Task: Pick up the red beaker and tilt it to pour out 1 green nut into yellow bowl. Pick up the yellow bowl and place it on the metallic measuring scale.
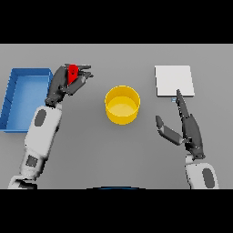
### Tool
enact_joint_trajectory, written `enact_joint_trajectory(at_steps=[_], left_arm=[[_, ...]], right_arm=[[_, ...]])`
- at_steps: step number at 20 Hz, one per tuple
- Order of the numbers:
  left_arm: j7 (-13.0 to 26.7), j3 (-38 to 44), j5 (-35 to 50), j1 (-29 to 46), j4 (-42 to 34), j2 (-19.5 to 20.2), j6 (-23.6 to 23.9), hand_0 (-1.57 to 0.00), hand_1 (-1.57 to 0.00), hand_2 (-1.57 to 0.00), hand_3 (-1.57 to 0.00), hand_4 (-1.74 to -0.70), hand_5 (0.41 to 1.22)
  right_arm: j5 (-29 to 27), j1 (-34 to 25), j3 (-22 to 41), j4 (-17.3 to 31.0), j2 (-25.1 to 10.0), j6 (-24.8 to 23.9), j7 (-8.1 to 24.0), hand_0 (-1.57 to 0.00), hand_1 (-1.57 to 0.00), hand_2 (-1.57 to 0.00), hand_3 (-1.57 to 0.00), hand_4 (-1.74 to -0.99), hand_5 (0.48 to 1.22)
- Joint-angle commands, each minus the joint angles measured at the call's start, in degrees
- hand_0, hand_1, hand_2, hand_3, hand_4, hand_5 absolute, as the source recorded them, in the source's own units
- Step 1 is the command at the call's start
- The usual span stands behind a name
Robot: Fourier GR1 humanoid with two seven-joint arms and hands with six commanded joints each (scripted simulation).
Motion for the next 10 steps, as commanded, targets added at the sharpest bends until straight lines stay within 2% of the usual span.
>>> enact_joint_trajectory(at_steps=[1, 7, 9, 10], left_arm=[[0.0, -1.1, -1.4, -0.4, 0.1, 0.8, 0.2, -1.56, -1.56, -1.56, -1.56, -1.73, 1.138], [4.1, -11.2, -11.6, -5.2, 0.9, 7.3, -2.0, -1.57, -1.57, -1.57, -1.57, -1.74, 1.125], [6.6, -15.1, -15.3, -7.2, 0.9, 8.1, -2.6, -1.57, -1.57, -1.57, -1.57, -1.74, 1.129], [6.6, -16.8, -17.1, -8.5, 1.7, 8.7, -3.1, -1.57, -1.57, -1.57, -1.57, -1.74, 1.134]], right_arm=[[0.6, -0.1, 0.4, 0.1, 0.4, -0.4, 0.0, 0.00, 0.00, 0.00, 0.00, -1.213, 0.662], [0.4, 0.5, 0.1, -1.3, 0.0, -0.3, 1.8, 0.00, 0.00, 0.00, 0.00, -1.186, 0.660], [0.9, 0.4, 0.7, -1.6, 0.2, -0.2, 2.8, 0.00, 0.00, 0.00, 0.00, -1.178, 0.663], [0.9, 0.1, 0.8, -1.4, 0.1, 0.0, 3.2, 0.00, 0.00, 0.00, 0.00, -1.178, 0.667]])
